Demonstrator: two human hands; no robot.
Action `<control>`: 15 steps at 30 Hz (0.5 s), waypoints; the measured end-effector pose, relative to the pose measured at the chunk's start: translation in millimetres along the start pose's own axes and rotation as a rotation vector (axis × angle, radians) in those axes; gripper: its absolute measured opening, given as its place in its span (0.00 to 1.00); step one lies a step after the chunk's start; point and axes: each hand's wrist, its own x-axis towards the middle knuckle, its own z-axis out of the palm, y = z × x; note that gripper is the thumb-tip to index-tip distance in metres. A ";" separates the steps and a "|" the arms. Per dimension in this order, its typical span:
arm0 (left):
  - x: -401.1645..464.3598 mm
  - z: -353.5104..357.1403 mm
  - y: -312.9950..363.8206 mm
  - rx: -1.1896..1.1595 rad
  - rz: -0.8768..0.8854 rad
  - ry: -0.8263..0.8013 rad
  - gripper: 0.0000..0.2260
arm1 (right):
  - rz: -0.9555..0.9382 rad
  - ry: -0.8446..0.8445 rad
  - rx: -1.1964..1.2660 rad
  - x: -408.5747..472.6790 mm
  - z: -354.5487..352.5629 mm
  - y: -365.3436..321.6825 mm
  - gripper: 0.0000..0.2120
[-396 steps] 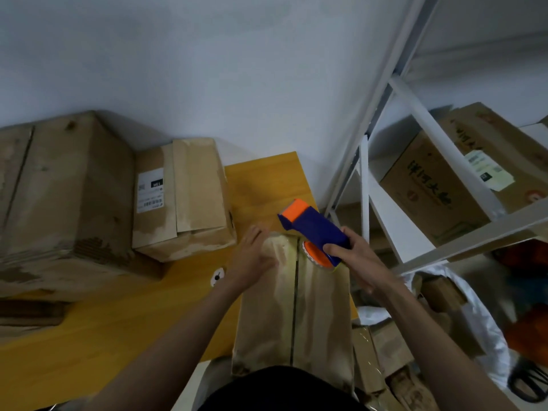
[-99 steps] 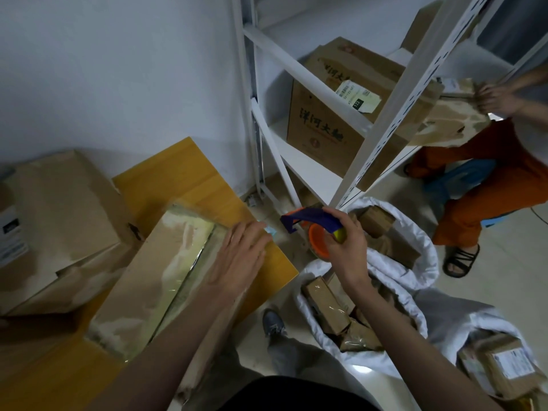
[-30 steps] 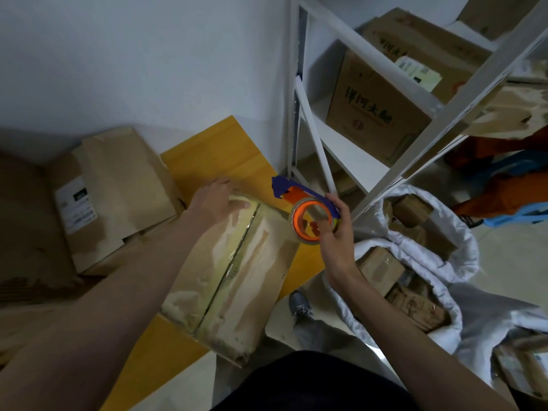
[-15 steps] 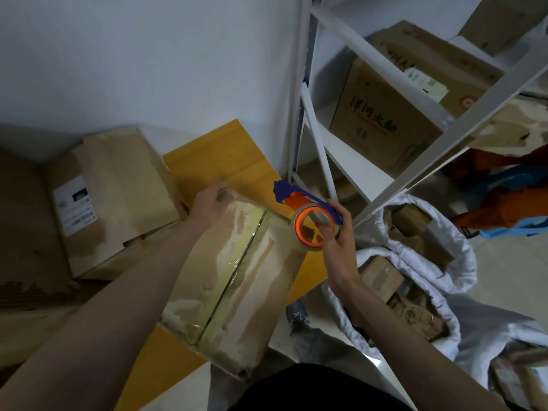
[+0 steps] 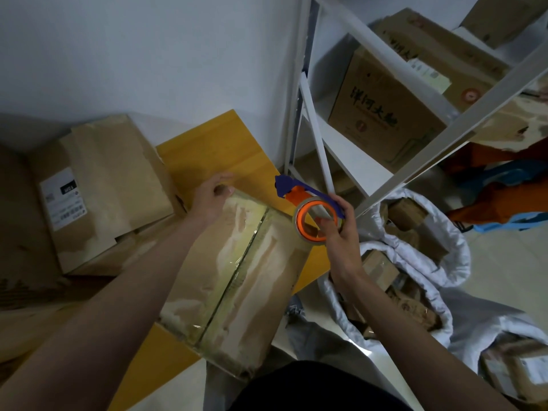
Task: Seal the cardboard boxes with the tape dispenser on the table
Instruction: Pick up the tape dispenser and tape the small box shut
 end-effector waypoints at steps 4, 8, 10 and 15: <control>-2.7 -2.5 -0.4 0.064 0.079 -0.063 0.05 | 0.004 0.004 0.003 0.1 0.0 -1.3 0.21; 4.7 2.2 2.0 0.112 0.052 -0.102 0.04 | 0.008 -0.010 -0.006 -1.4 2.8 -0.2 0.20; 3.0 5.7 4.0 0.162 0.113 -0.072 0.08 | 0.005 -0.009 -0.008 -1.7 2.4 -0.2 0.20; -15.4 29.2 12.3 0.419 0.388 -0.088 0.11 | 0.015 0.019 0.002 1.4 -4.2 -6.7 0.20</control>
